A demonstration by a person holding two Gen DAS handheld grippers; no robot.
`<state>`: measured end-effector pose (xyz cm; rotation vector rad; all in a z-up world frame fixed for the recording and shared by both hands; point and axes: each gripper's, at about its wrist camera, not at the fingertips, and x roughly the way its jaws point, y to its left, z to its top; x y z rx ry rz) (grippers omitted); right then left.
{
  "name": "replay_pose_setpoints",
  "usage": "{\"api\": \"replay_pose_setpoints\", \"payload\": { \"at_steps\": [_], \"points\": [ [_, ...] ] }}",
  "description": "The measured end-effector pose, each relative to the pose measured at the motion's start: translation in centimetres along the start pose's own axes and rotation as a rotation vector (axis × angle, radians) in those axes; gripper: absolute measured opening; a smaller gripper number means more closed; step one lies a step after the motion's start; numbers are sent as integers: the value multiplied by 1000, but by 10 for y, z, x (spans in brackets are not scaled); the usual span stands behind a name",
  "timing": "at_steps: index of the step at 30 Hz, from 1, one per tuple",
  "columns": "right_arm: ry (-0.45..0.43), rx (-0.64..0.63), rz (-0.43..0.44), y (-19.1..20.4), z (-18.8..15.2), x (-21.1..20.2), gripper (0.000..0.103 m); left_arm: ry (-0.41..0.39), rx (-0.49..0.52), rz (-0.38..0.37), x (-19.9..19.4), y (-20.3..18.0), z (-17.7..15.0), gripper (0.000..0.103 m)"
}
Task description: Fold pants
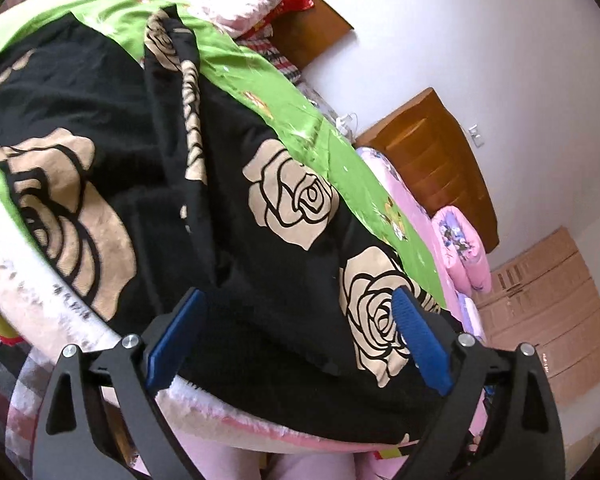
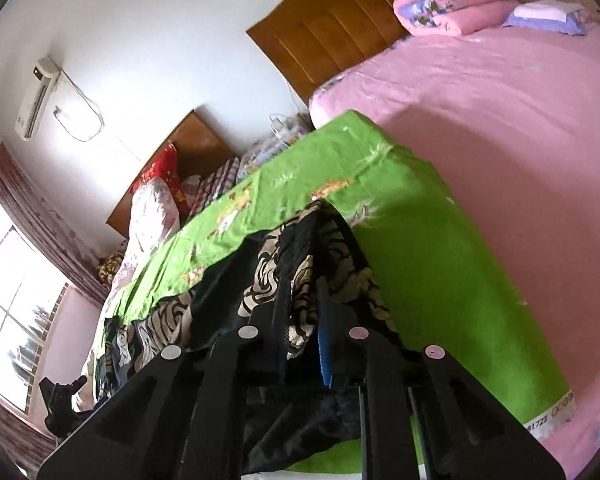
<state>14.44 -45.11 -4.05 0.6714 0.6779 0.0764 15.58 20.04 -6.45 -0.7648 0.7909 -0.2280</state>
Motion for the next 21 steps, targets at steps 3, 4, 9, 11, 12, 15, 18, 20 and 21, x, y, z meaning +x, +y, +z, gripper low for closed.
{"api": "replay_pose_setpoints", "payload": {
  "at_steps": [3, 4, 9, 11, 12, 15, 18, 20, 21],
  "points": [
    [-4, 4, -10, -2, -2, 1, 14, 21, 7, 26, 16, -1, 7, 94],
    [-2, 7, -9, -3, -3, 1, 14, 31, 12, 49, 22, -1, 8, 94],
    [-16, 15, -7, -2, 0, -7, 13, 83, 49, 134, 40, -8, 17, 2],
    [-23, 18, 3, 0, 3, -10, 13, 51, 90, 132, 32, -19, 22, 2],
    [-31, 18, 6, 1, 5, -13, 13, 25, 132, 132, 24, -29, 25, 2],
    [-59, 20, 16, 5, 8, -27, 13, -25, 179, 67, -10, -54, 36, 2],
    [-89, 25, 23, 7, 6, -46, 12, -83, 226, 34, -46, -72, 43, 2],
    [-109, 35, 30, 4, 1, -59, 12, -108, 234, 34, -65, -71, 44, 2],
    [-109, 38, 38, 1, -4, -64, 12, -105, 241, 42, -70, -66, 43, 2]
  ]
}}
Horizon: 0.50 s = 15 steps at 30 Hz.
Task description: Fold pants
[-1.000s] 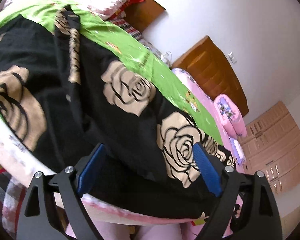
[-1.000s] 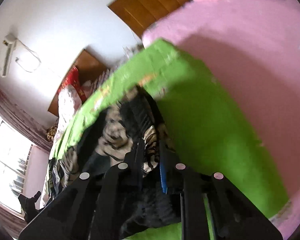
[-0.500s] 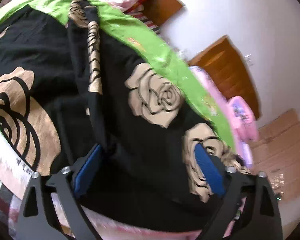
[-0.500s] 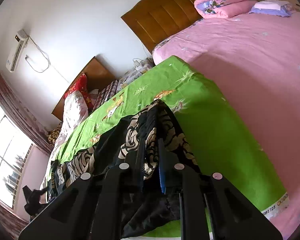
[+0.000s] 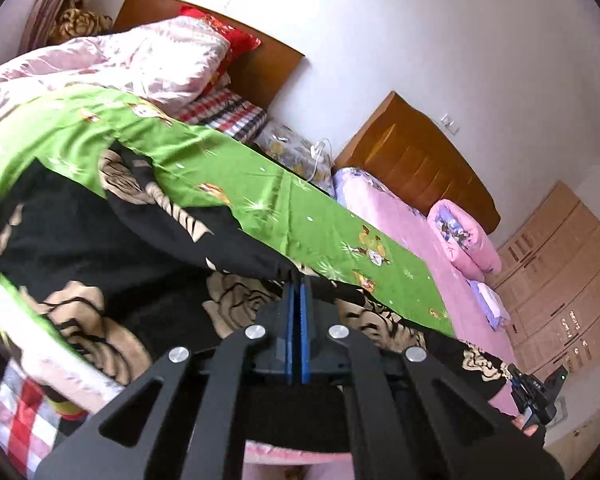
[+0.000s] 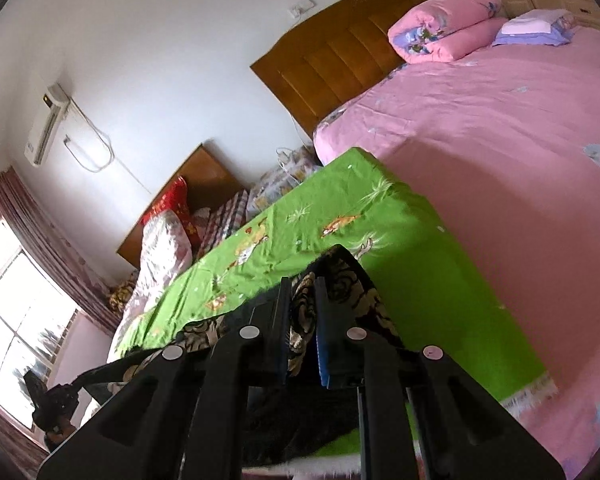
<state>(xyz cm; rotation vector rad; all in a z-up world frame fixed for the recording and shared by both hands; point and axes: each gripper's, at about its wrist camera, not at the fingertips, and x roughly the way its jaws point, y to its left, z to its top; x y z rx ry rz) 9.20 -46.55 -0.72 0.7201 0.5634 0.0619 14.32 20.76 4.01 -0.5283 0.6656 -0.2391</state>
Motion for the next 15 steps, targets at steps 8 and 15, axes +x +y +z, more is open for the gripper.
{"api": "replay_pose_setpoints", "payload": {
  "at_steps": [8, 15],
  "points": [
    [139, -23, -148, -46, -50, 39, 12, 181, -81, 138, 66, 60, -51, 3],
    [99, -84, -233, -30, -48, 16, 47, 132, -85, 208, 50, 64, -60, 60]
  ]
}}
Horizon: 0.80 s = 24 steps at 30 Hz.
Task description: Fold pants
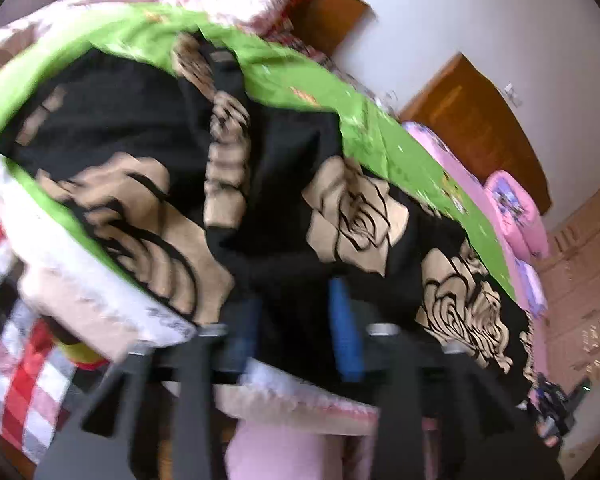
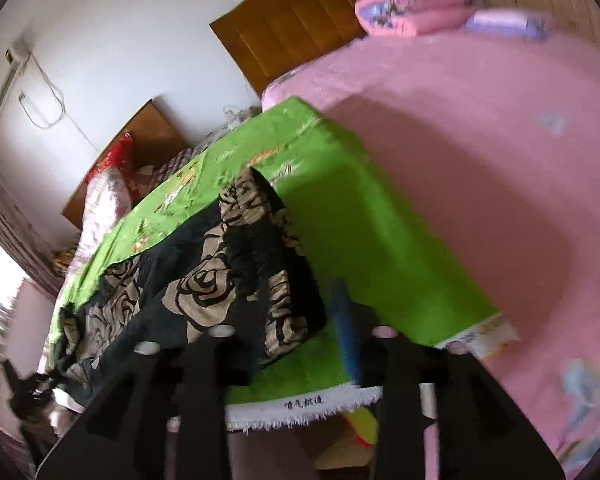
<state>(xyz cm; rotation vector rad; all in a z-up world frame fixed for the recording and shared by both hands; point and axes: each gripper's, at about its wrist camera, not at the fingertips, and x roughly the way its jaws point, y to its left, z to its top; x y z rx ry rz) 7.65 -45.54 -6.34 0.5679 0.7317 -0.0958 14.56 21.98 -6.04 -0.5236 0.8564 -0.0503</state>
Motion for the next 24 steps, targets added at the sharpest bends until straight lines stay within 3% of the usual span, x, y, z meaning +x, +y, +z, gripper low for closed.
{"api": "replay_pose_setpoints", "payload": {
  "at_steps": [1, 2, 4, 6, 10, 13, 16, 20, 22, 24],
  "points": [
    [-21, -15, 1, 7, -2, -6, 67, -37, 3, 21, -9, -1, 1, 68],
    [-45, -36, 1, 14, -2, -11, 78, -98, 17, 48, -25, -8, -3, 72],
    [-98, -140, 1, 45, -11, -22, 78, -155, 84, 45, -43, -30, -8, 74],
    [-104, -253, 8, 80, -21, -20, 78, -166, 189, -22, -52, -65, -16, 83],
    [-12, -442, 53, 148, -47, 16, 77, -47, 359, -180, -24, -136, -29, 84],
    [28, -544, 16, 176, -66, 35, 77, 83, 429, -222, 23, -181, -32, 84],
    [67, -576, -4, 180, -77, 50, 77, 284, 460, -248, 77, -223, -30, 84],
    [119, -571, -52, 161, -92, 57, 77, 412, 546, -149, 135, -264, -39, 84],
    [122, -554, -33, 152, -96, 55, 78, 434, 567, -86, 159, -271, -40, 84],
    [120, -544, -12, 145, -97, 52, 78, 397, 582, -49, 174, -278, -33, 85]
  ]
}}
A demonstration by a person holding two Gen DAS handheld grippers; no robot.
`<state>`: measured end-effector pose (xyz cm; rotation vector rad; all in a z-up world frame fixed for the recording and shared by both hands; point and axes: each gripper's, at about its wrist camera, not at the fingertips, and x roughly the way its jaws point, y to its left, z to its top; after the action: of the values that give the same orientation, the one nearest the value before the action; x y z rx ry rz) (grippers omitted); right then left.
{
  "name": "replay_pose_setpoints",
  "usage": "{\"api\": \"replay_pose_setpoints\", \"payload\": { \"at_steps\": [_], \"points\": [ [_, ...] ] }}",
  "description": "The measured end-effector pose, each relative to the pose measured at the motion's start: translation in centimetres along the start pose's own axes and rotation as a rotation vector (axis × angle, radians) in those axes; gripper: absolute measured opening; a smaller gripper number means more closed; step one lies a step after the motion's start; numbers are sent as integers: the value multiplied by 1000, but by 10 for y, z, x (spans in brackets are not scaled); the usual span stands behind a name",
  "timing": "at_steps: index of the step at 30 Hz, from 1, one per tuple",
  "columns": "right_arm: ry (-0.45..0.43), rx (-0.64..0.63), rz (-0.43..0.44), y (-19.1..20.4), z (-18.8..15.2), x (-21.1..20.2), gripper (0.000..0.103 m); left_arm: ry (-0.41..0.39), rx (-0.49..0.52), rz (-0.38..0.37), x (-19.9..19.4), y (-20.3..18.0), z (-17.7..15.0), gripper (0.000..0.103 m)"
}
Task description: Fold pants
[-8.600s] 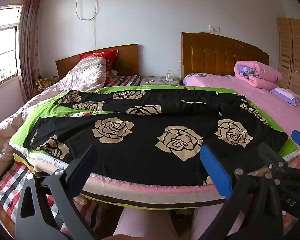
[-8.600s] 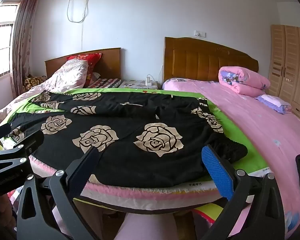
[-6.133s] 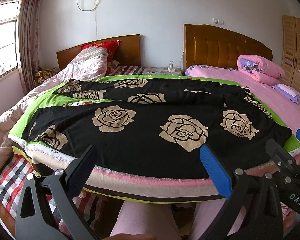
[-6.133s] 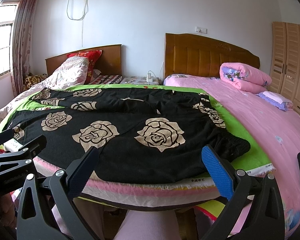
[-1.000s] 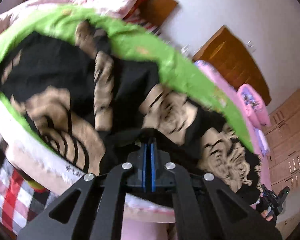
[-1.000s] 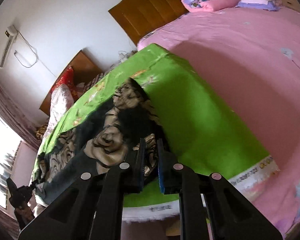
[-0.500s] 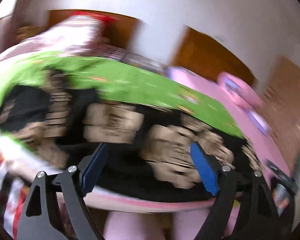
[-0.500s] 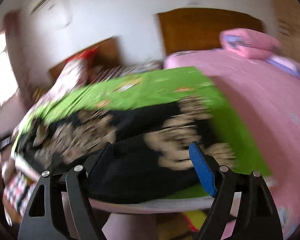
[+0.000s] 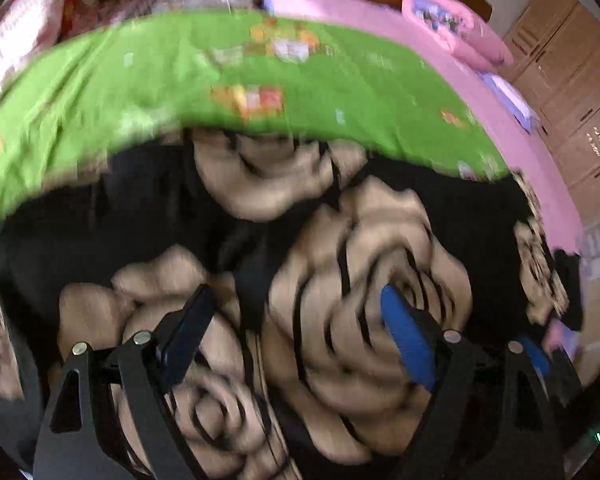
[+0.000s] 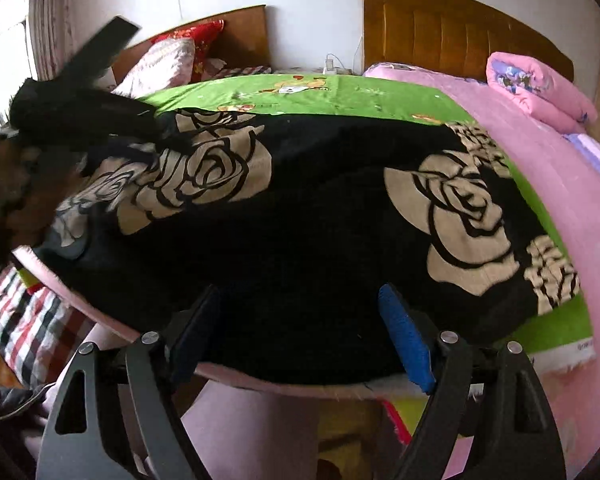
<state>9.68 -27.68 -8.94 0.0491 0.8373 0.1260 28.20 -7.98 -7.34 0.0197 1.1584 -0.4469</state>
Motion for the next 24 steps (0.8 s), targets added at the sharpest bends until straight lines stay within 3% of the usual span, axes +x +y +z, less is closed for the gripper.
{"api": "replay_pose_setpoints", "payload": {
  "at_steps": [5, 8, 10, 11, 13, 16, 19, 22, 23, 24],
  "points": [
    [-14, 18, 52, -11, -9, -5, 78, -17, -13, 50, 14, 3, 19, 92],
    [-12, 25, 55, -11, -12, -9, 78, -30, 24, 132, 23, -9, 26, 95],
    [0, 59, 65, -15, -9, -17, 78, -22, 24, 168, 24, -15, 29, 95],
    [-11, 76, 66, -18, -6, -21, 78, -24, 3, 174, 20, -16, 29, 88],
    [-76, 78, 64, -24, 1, -36, 79, -80, -16, 125, -3, -27, 27, 87],
    [-106, 103, 20, -37, 8, -40, 82, -131, 85, 74, -23, -67, 19, 89],
    [-66, 158, -15, -54, 7, -23, 83, -84, 186, 71, -8, -102, 13, 90],
    [-32, 176, -10, -60, -4, -11, 83, 7, 178, 88, 24, -105, 9, 91],
    [-47, 166, -8, -59, -6, -12, 84, 26, 172, 91, 33, -101, 9, 95],
    [-52, 152, -12, -58, -7, -13, 85, -5, 187, 113, 33, -98, 7, 98]
  ]
}}
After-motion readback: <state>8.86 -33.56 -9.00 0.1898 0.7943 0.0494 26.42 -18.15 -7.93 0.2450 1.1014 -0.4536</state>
